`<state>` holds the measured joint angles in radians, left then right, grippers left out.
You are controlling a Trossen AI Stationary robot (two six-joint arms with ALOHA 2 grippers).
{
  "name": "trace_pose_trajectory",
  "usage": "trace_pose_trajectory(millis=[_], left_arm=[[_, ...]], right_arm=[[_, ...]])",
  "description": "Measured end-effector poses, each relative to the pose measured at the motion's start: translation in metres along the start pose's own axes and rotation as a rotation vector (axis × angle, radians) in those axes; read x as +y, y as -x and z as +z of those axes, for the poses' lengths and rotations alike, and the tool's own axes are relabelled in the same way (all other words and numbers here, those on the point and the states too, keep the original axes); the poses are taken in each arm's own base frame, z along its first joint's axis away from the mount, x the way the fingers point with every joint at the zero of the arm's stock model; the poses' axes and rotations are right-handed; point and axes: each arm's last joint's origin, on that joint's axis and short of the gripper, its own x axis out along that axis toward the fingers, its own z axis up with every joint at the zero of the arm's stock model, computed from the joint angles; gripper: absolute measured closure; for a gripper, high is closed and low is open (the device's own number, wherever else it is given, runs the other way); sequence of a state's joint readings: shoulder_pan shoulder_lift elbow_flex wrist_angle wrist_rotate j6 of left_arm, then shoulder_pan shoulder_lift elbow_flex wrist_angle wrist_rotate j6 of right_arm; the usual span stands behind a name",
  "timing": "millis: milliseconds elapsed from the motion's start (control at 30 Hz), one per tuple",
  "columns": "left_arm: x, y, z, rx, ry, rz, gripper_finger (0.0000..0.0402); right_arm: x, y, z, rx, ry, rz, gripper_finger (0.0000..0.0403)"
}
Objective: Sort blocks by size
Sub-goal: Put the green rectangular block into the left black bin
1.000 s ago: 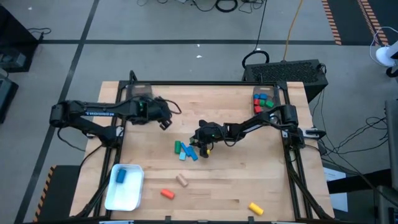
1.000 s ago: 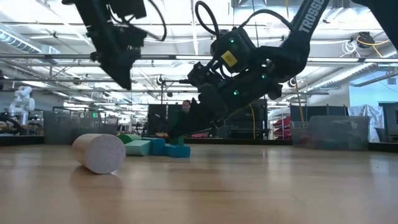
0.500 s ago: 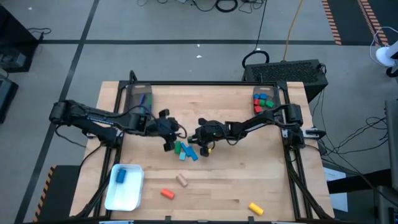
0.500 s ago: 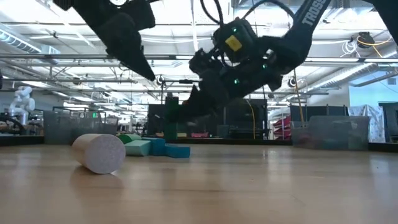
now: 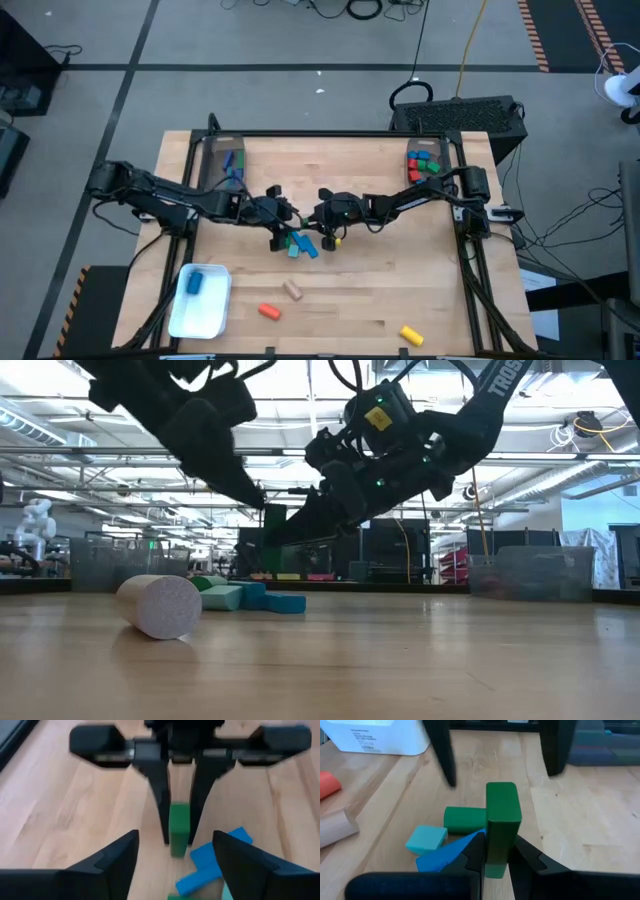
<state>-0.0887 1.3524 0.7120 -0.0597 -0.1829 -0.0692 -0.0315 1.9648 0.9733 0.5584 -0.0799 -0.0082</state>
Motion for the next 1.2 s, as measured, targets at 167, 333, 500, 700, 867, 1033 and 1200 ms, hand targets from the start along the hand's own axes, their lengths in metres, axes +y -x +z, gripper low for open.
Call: trace_pose_trajectory(millis=[167, 333, 500, 700, 867, 1033, 1200], left_arm=[[-0.001, -0.013, -0.003, 0.013, -0.006, 0.012, 0.0131], [-0.002, -0.020, -0.006, 0.019, -0.025, 0.017, 0.0166], [-0.002, -0.021, -0.003, -0.009, -0.044, 0.021, 0.0240], [-0.001, -0.022, -0.003, -0.012, -0.044, 0.009, 0.0327], [-0.001, -0.021, -0.003, -0.013, -0.042, 0.008, 0.0338], [0.002, -0.016, -0.002, -0.002, -0.054, 0.060, 0.0338], [0.007, -0.002, -0.003, 0.028, -0.058, 0.148, 0.0338]], right_arm=[[0.000, 0.000, 0.001, -0.015, 0.001, 0.000, 0.0361], [0.000, 0.000, 0.002, -0.016, 0.001, -0.001, 0.0361], [0.000, 0.000, 0.002, -0.017, 0.001, -0.001, 0.0362], [0.000, 0.000, 0.002, -0.016, 0.009, -0.003, 0.0362], [0.000, 0.000, 0.001, -0.014, 0.011, -0.004, 0.0351], [-0.001, 0.000, 0.000, 0.000, -0.025, -0.012, 0.0300], [0.000, 0.000, -0.002, 0.023, -0.054, -0.001, 0.0249]])
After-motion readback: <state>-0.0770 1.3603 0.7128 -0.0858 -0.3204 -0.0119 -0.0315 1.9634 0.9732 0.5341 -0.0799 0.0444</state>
